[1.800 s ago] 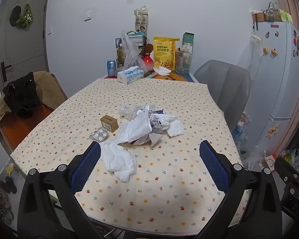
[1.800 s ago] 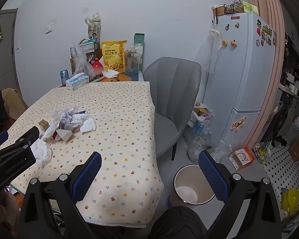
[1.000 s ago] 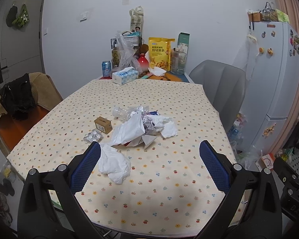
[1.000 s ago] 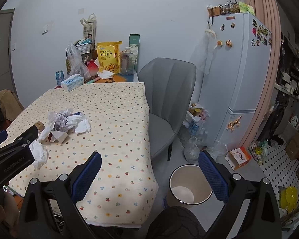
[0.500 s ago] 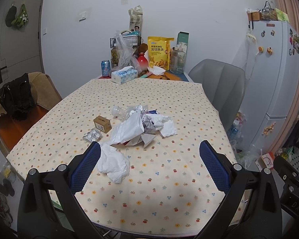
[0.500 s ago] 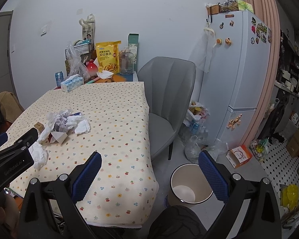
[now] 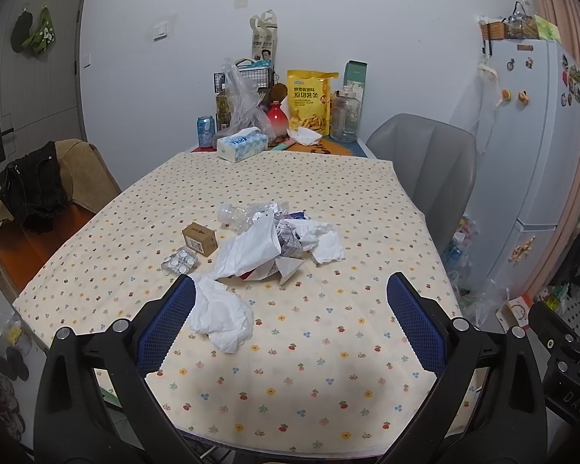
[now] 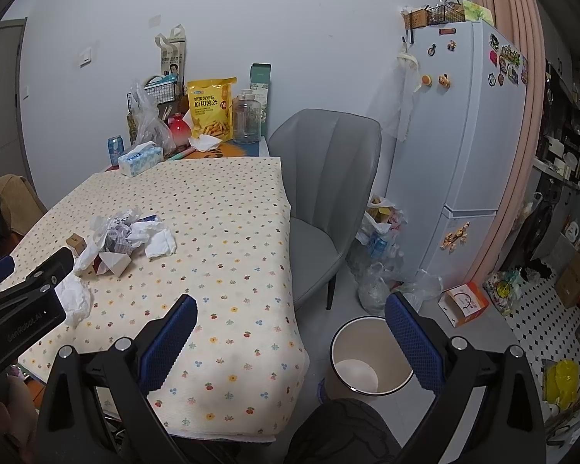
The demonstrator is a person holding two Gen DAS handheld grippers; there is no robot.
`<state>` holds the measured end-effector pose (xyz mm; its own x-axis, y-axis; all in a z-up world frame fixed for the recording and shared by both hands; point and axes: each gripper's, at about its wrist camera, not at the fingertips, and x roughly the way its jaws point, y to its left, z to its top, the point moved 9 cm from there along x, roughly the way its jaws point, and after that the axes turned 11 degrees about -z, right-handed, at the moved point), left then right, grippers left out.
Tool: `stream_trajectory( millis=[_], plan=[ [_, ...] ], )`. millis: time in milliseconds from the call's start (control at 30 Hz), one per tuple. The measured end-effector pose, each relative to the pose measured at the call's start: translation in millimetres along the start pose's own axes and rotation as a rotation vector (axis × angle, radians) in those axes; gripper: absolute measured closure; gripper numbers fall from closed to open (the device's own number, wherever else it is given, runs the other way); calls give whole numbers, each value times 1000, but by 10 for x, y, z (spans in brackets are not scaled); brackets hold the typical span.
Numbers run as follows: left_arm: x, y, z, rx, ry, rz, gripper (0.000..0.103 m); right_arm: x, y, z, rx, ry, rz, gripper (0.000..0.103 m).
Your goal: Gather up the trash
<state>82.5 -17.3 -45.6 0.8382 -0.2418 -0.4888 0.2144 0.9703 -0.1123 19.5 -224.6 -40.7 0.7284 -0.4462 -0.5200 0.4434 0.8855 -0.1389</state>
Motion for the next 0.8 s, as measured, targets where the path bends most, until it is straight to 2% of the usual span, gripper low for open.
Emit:
stream_trajectory(
  millis=[800],
  plan=[
    [18, 85, -15, -9, 18, 16, 5, 23, 41, -19, -2, 12, 0, 8]
  ],
)
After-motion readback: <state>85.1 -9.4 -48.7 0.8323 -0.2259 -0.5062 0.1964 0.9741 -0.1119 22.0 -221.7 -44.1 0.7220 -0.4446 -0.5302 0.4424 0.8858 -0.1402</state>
